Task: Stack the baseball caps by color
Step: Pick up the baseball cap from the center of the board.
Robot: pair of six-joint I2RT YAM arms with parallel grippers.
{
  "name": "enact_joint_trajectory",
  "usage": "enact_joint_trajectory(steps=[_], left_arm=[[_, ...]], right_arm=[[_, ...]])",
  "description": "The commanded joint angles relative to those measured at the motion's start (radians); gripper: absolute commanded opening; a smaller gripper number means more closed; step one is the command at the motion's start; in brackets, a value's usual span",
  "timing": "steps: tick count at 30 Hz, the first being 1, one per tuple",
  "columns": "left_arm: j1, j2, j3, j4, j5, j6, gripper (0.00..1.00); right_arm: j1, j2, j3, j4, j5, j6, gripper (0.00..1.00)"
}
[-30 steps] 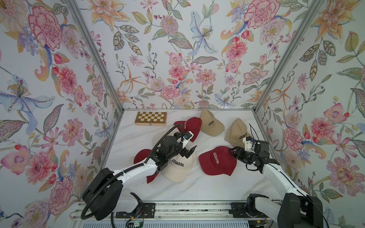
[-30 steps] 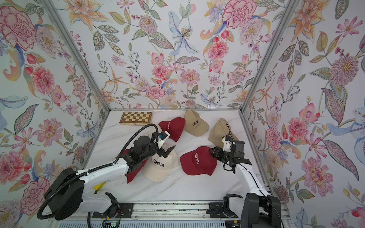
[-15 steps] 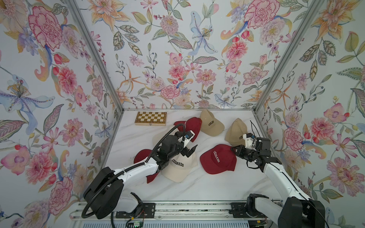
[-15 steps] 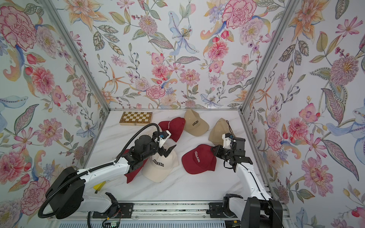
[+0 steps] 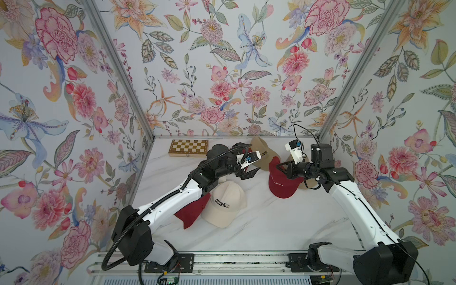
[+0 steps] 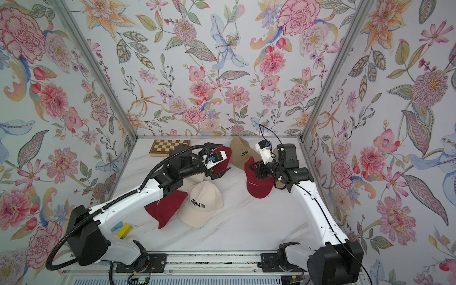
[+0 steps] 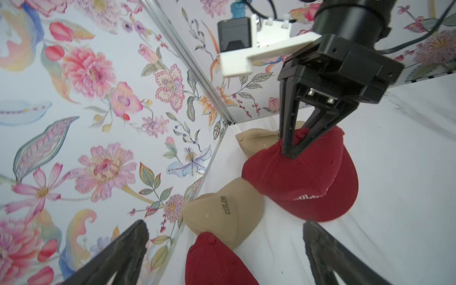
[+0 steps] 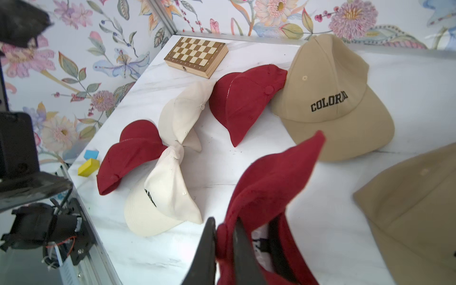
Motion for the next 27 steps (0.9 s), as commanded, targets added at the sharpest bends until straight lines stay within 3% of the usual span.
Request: enact_joint_trajectory(steps=[1, 9, 18, 22, 27], left_arm=[[-0.009, 0.052, 0.088, -0.169, 0.19, 0.185, 1.0], [-0.009, 0.185, 0.245, -0.339, 0.368, 0.25, 1.0], [-0.011, 0.271, 0.354, -0.452, 0.431, 0.258, 0.98], [-0.01, 0.291, 0.382, -0.498, 0.428, 0.255, 0.89], [-0.009, 0.321, 0.418, -0.565, 0.403, 0.243, 0.69]], right_arm=[[0.019, -0.011, 0.09, -0.111, -0.017, -0.193, 0.0], [0.077, 0.012, 0.185, -0.21, -0.085, -0.324, 0.0], [0.133, 0.044, 0.238, -0.263, -0.061, -0.383, 0.0], [0.153, 0.051, 0.247, -0.271, -0.038, -0.391, 0.0], [0.171, 0.051, 0.253, -0.273, -0.025, -0.395, 0.0]])
